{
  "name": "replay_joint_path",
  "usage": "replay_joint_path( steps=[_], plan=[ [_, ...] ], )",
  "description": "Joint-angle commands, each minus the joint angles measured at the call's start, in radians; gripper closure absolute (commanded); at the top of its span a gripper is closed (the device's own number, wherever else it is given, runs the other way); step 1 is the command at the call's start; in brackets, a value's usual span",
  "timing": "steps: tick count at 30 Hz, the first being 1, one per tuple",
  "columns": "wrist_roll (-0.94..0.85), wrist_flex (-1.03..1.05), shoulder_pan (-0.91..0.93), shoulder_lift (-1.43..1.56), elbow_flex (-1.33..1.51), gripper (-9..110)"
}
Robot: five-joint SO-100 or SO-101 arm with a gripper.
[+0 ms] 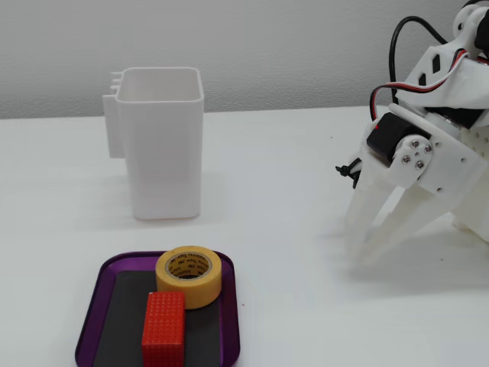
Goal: Remove the yellow tape from the box.
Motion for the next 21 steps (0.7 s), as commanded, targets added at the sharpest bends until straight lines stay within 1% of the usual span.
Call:
replay_joint_path(
  steps=[1,21],
  plan=[
    [0.006,-0.014,0.003,0.098,0.002,102],
    [-0.008,-0.014,0.006,0.098,-0.008,102]
  ],
)
